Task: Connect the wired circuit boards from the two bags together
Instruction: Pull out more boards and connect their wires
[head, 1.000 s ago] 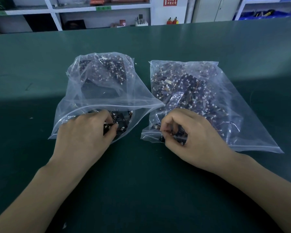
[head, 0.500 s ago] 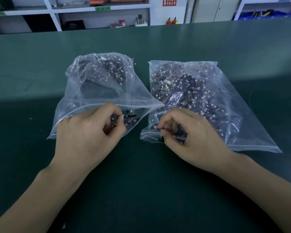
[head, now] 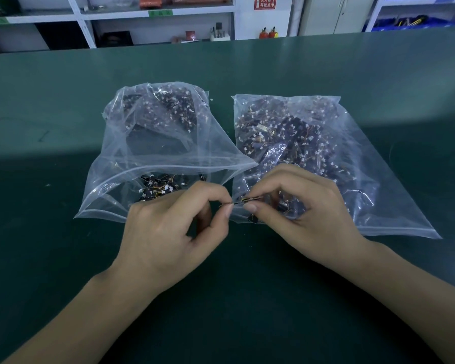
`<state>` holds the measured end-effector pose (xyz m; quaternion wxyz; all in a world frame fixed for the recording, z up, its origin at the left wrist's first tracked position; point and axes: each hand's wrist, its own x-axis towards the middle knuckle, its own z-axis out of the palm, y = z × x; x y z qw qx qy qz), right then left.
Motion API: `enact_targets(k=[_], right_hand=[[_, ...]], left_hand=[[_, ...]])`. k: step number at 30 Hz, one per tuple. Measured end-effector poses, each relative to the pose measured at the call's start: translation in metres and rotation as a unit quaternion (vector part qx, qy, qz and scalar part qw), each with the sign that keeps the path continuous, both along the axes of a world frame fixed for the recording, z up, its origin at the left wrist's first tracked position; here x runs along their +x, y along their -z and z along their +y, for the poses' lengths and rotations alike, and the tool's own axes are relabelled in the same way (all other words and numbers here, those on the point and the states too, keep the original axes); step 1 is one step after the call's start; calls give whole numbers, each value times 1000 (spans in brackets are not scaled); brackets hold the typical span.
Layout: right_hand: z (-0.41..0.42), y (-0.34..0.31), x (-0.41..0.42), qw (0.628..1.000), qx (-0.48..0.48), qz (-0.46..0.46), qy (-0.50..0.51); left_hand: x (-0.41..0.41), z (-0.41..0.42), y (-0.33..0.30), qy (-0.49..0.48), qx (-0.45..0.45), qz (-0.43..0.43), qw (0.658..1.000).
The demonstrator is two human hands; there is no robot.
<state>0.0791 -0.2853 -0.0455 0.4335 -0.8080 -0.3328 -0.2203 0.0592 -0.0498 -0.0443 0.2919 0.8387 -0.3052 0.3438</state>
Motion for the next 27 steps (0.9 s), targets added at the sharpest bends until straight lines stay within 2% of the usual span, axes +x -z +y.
enact_targets(k=[14, 27], right_hand=[[0, -4, -4, 999, 36, 8, -20], [2, -1, -3, 999, 33, 22, -22]], left_hand=[[2, 0, 4, 10, -41, 23, 999], [2, 1, 5, 16, -34, 35, 999]])
